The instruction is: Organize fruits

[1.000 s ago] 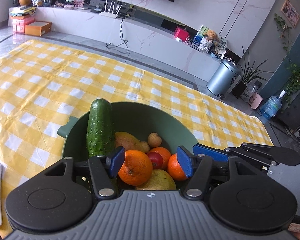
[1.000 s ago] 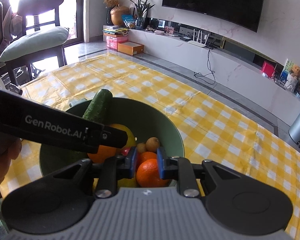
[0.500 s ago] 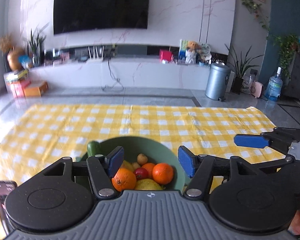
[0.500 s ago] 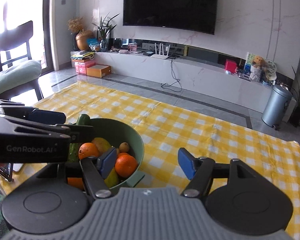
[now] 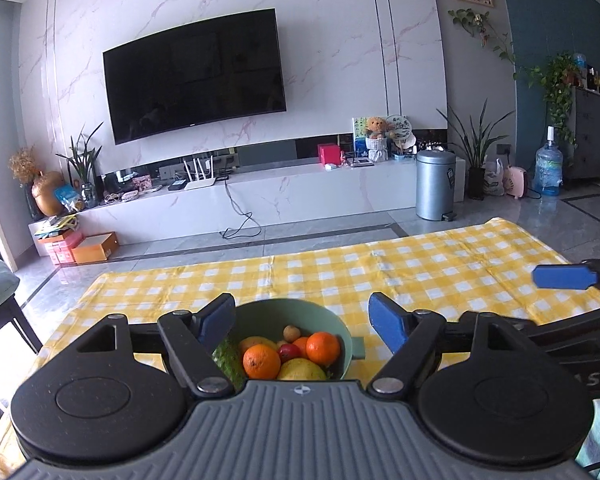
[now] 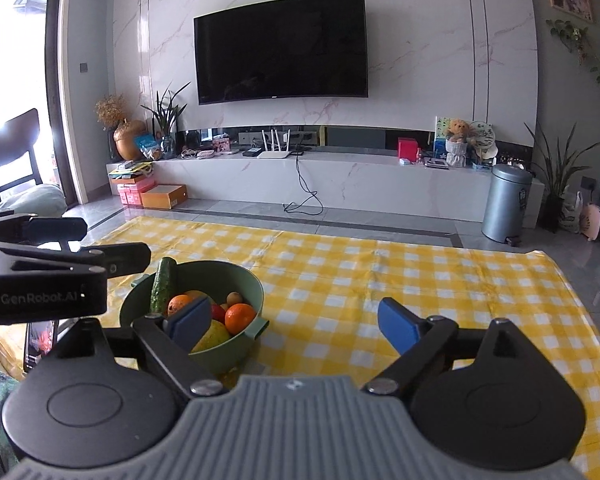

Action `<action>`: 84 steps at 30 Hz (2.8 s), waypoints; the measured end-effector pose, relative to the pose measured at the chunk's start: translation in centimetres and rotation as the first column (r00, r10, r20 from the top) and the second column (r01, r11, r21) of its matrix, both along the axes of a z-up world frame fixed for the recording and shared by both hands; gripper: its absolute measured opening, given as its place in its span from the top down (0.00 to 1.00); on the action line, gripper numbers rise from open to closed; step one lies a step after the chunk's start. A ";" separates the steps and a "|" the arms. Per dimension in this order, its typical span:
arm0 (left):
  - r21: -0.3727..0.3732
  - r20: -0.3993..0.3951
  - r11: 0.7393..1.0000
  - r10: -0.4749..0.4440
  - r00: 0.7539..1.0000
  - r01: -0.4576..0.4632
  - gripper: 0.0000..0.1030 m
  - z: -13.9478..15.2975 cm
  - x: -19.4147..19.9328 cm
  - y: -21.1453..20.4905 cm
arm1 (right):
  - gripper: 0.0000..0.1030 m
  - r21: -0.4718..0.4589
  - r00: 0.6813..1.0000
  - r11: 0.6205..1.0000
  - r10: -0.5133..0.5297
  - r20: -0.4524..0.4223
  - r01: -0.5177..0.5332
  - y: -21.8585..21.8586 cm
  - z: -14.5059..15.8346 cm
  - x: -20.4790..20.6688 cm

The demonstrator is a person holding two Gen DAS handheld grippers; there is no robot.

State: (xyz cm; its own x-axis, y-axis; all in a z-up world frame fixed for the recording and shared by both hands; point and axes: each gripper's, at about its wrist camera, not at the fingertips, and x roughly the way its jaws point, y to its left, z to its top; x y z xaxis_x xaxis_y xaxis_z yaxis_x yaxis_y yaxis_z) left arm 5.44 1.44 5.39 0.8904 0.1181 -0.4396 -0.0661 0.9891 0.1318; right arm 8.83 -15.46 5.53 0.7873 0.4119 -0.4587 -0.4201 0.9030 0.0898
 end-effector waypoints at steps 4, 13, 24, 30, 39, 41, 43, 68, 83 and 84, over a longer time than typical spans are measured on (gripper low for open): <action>0.005 -0.021 1.000 0.018 1.000 -0.018 0.13 -1.2 -1.0 -0.5 | 0.14 0.034 0.999 0.999 -0.037 0.009 0.037 -1.4 -0.4 -2.1; 0.022 -0.080 0.999 0.033 0.996 -0.032 0.13 -4.4 -1.8 -1.5 | 0.07 0.070 0.992 0.993 -0.104 0.068 0.100 -3.1 -2.5 -4.7; 0.070 -0.131 0.998 0.011 0.991 -0.002 0.13 -7.7 -0.3 -2.7 | 0.07 0.019 0.995 0.996 -0.093 0.046 0.092 -3.2 -6.5 -3.2; 0.058 -0.186 0.998 0.021 0.982 -0.010 0.13 -9.1 0.7 -2.7 | 0.07 0.048 0.995 0.994 -0.102 -0.023 0.103 -3.7 -8.4 -1.7; 0.038 -0.235 0.999 0.031 0.972 -0.023 0.13 -10.0 1.3 -2.4 | 0.07 0.074 0.990 0.989 -0.119 -0.077 0.125 -4.0 -9.5 -0.3; 0.031 -0.241 0.999 0.034 0.970 -0.027 0.13 -10.0 1.3 -2.3 | 0.07 0.072 0.990 0.990 -0.118 -0.080 0.124 -4.0 -9.5 -0.2; 0.030 -0.240 0.999 0.035 0.970 -0.029 0.13 -9.9 1.3 -2.2 | 0.07 0.071 0.990 0.990 -0.118 -0.081 0.124 -3.9 -9.6 -0.1; 0.028 -0.231 0.999 0.034 0.972 -0.028 0.13 -9.3 1.2 -2.3 | 0.07 0.060 0.989 0.991 -0.115 -0.091 0.120 -3.8 -9.9 0.0; -0.004 -0.207 1.000 0.020 0.978 -0.021 0.13 -9.1 1.1 -2.1 | 0.07 0.063 0.987 0.989 -0.127 -0.098 0.133 -3.8 -10.3 0.0; -0.009 -0.203 1.000 0.017 0.979 -0.019 0.13 -9.1 1.1 -2.1 | 0.07 0.064 0.987 0.989 -0.129 -0.099 0.135 -3.8 -10.3 0.0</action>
